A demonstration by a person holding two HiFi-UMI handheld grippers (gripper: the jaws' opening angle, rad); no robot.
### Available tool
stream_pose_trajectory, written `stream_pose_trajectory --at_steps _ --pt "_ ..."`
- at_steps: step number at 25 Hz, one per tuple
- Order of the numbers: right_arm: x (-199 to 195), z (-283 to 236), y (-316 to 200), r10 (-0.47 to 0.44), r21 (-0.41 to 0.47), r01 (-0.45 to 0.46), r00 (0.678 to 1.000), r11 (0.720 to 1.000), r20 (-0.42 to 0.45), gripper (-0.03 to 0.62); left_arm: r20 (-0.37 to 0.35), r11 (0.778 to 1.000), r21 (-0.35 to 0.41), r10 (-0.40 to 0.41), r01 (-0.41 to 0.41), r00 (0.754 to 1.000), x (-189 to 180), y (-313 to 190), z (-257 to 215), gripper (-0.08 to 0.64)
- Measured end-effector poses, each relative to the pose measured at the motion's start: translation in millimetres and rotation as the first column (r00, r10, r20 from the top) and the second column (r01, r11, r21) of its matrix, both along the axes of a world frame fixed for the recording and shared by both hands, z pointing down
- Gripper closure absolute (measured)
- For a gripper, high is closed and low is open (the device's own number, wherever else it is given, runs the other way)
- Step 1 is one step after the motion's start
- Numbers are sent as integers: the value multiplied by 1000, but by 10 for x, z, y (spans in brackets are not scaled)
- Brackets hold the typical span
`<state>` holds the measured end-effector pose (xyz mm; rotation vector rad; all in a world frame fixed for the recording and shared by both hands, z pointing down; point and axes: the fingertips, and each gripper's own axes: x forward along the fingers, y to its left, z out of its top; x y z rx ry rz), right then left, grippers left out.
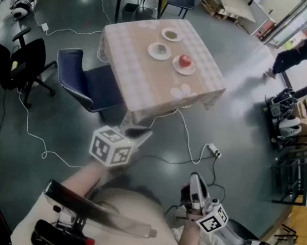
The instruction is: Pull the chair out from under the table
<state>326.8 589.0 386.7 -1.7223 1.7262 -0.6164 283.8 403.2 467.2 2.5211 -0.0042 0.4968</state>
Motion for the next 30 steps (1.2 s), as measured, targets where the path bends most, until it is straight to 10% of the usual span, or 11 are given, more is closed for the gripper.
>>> stream_pose_trajectory --at_steps 11,20,25,30 --pt "197 154 -218 -93 -8 93 996 996 5 580 66 998 -38 -56 59 996 107 -102 189 561" --pt "480 194 -254 -268 -124 251 951 960 -154 578 -53 968 250 18 -5 998 746 58 -534 561" --pt "589 263 -183 -346 -133 328 926 935 -150 580 -77 989 22 -143 145 987 708 50 -545 561" --pt "710 368 -56 -402 -132 389 912 912 -86 578 -126 912 -326 -303 249 945 534 144 -526 561"
